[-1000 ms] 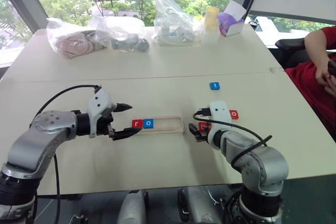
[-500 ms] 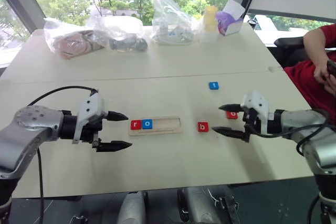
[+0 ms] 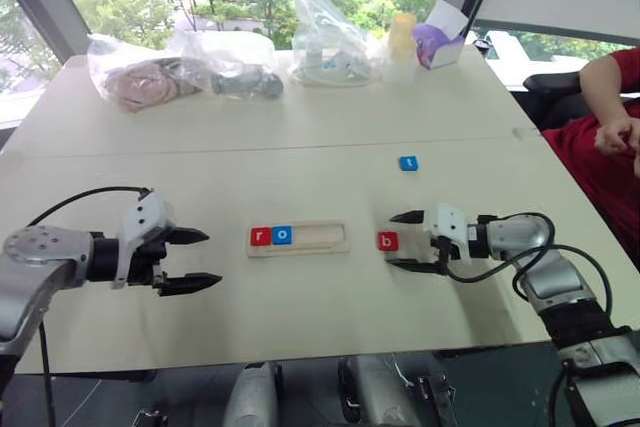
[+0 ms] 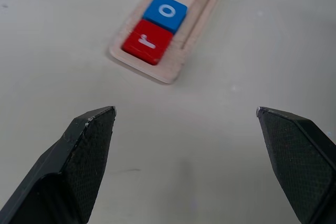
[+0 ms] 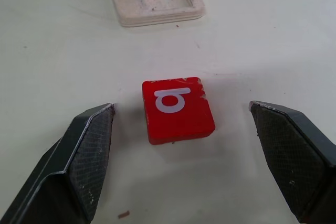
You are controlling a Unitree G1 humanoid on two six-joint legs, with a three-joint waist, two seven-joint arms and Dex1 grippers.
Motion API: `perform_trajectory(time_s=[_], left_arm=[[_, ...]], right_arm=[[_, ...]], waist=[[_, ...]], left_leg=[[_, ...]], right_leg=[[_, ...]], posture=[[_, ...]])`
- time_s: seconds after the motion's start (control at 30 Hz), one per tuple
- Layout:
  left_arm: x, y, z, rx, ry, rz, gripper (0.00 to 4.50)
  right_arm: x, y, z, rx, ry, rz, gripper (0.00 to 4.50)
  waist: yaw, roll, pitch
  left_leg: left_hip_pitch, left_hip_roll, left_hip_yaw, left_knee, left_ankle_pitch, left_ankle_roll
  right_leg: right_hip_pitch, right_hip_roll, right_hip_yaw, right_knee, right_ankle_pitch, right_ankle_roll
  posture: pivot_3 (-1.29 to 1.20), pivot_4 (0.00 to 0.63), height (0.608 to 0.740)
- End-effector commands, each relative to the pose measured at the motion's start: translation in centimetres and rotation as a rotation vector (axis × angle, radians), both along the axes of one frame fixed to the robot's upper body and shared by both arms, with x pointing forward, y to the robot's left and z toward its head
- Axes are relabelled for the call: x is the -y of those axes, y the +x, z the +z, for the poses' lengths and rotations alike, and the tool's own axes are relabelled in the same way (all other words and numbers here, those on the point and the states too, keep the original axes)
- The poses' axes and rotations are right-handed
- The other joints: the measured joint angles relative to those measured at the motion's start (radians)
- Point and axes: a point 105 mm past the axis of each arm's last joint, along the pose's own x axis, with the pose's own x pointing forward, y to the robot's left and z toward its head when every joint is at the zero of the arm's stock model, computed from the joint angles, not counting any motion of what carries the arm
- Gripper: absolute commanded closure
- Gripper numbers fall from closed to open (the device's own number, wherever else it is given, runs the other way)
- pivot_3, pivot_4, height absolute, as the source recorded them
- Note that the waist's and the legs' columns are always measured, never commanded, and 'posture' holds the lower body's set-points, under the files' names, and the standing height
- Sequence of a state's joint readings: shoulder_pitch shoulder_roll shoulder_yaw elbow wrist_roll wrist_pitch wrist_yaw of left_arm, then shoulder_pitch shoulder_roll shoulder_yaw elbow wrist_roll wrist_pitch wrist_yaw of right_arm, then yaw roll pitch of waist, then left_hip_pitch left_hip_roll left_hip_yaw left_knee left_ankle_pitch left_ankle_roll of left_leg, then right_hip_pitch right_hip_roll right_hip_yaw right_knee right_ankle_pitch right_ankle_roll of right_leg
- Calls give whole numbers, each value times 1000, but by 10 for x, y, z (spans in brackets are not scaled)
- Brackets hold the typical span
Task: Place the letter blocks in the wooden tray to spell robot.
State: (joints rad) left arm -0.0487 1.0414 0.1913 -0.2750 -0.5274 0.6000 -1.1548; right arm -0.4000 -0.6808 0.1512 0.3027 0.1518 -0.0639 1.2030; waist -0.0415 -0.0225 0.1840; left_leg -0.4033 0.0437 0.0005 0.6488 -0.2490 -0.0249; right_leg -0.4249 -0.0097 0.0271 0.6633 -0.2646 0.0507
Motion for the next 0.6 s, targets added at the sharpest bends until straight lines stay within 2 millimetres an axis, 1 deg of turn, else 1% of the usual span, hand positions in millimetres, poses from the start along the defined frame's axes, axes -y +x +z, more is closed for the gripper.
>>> perform_trajectory(time_s=[0.03,0.07,0.17,0.2,0.23,0.37,0.43,0.5,0.53,0.6], left_arm=[[-1,1,11,51,19,-7,0],[-1,1,11,52,19,-6,0],[-1,2,13,58,20,0,0],[-4,2,14,59,24,7,0],[-7,4,14,62,29,18,0],[-18,11,18,80,22,65,0],[-16,12,22,84,12,58,0],[-11,11,25,89,-1,48,0],[-10,12,26,92,-5,46,0],[-7,13,24,99,-8,48,0]], right_arm=[[-2,-2,-7,-66,31,6,809],[-3,-2,-8,-72,30,14,1122],[-6,-3,-9,-68,25,28,2650],[-10,-1,-6,-65,38,31,3257],[-13,1,-2,-57,50,30,3360],[-35,12,24,-18,87,65,3360],[-56,19,44,18,112,97,3360],[-78,24,59,36,142,125,3360],[-87,26,64,51,158,132,3360],[-108,29,62,44,157,142,3360]], waist=[[0,0,0],[-2,0,0],[-3,0,0],[-3,0,0],[-3,0,0],[-4,1,0],[-5,1,1],[-4,1,1],[-3,1,1],[-2,1,0]], left_leg=[[0,0,0,0,0,0],[1,0,0,0,0,0],[1,1,1,0,0,0],[2,1,1,0,0,0],[2,1,2,0,0,0],[4,2,4,-1,0,0],[4,2,5,-1,0,0],[3,2,5,-1,0,0],[3,2,5,-2,0,0],[3,3,5,-2,0,0]], right_leg=[[0,0,0,0,0,0],[1,0,0,0,0,0],[1,0,0,1,0,0],[1,0,0,1,0,0],[1,0,1,1,0,0],[0,1,3,2,1,-1],[0,1,3,2,1,-1],[-1,1,4,2,2,0],[-1,1,4,2,2,1],[-1,1,4,2,3,2]], posture=[[0,150,740],[0,150,740],[0,150,740],[0,150,740],[0,150,740],[0,150,740],[0,150,740],[0,150,740],[0,150,740],[0,150,740]])
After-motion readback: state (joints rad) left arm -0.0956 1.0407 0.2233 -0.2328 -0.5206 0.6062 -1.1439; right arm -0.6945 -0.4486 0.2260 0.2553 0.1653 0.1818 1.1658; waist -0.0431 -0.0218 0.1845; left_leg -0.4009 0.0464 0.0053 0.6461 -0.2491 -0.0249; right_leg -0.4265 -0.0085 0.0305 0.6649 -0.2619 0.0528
